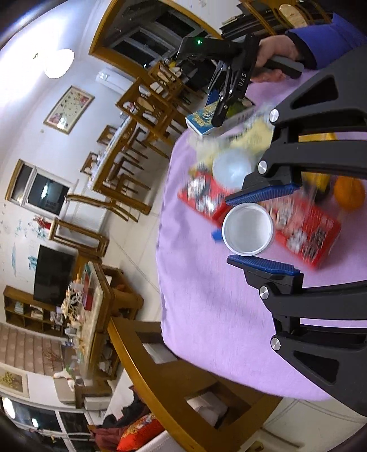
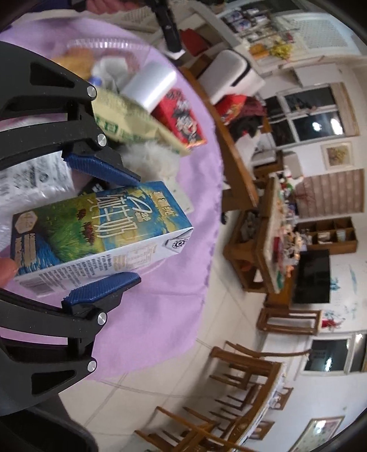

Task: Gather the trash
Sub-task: 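Grasp the small white cup lid with the left gripper while the right gripper grasps the milk carton, then carry the lid and carton to the black bin and open both grippers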

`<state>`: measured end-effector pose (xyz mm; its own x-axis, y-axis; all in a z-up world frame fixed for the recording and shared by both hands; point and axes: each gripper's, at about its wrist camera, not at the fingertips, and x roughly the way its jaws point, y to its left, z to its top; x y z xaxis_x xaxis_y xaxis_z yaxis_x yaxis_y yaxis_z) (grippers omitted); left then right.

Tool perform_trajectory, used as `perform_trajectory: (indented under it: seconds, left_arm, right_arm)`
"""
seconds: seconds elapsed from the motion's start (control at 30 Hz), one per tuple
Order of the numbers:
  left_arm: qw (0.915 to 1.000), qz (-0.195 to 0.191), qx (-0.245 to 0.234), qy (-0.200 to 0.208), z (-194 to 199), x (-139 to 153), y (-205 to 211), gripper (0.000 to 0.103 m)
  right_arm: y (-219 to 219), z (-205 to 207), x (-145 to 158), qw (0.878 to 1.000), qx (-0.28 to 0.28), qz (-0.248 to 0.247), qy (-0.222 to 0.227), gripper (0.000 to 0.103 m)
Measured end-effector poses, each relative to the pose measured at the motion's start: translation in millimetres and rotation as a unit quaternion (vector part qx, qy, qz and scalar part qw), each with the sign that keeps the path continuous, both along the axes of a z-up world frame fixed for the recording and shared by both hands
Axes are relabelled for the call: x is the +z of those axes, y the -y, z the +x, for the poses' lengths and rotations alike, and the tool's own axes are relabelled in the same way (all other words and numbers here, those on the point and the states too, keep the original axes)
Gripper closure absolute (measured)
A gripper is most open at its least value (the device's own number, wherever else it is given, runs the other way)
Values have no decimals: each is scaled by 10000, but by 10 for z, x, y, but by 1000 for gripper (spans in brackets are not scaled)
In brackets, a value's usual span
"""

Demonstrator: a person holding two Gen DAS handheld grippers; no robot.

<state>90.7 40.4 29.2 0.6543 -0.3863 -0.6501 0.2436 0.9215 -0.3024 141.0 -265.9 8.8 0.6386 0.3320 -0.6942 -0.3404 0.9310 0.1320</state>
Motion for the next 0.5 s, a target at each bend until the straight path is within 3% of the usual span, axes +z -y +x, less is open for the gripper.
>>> perform_trajectory:
  seconds: [0.03, 0.07, 0.17, 0.27, 0.33, 0.43, 0.47, 0.5]
  left_arm:
    - [10000, -26, -74, 37, -38, 43, 78, 67]
    - [9999, -51, -144, 63, -63, 78, 148, 67]
    - [9990, -96, -413, 131, -127, 174, 446, 67]
    - [9967, -98, -776, 220, -153, 260, 897, 67]
    - [9945, -59, -1020, 236, -127, 265, 1252, 67]
    - [9917, -61, -1279, 149, -44, 219, 1676, 67]
    - [9911, -71, -1325, 122, -23, 202, 1751, 67]
    - [9905, -75, -1367, 96, -7, 179, 1839, 67]
  right_arm:
    - [61, -83, 78, 9999, -33, 132, 94, 40]
    - [141, -179, 170, 9993, -65, 303, 197, 57]
    - [440, -436, 423, 9963, -186, 711, 439, 76]
    - [833, -665, 610, 9931, -332, 961, 588, 77]
    - [1089, -774, 651, 9915, -375, 1114, 564, 84]
    - [1403, -861, 517, 9902, -556, 1260, 249, 84]
    - [1490, -864, 439, 9883, -580, 1408, 85, 82]
    - [1521, -865, 369, 9870, -602, 1489, -21, 69]
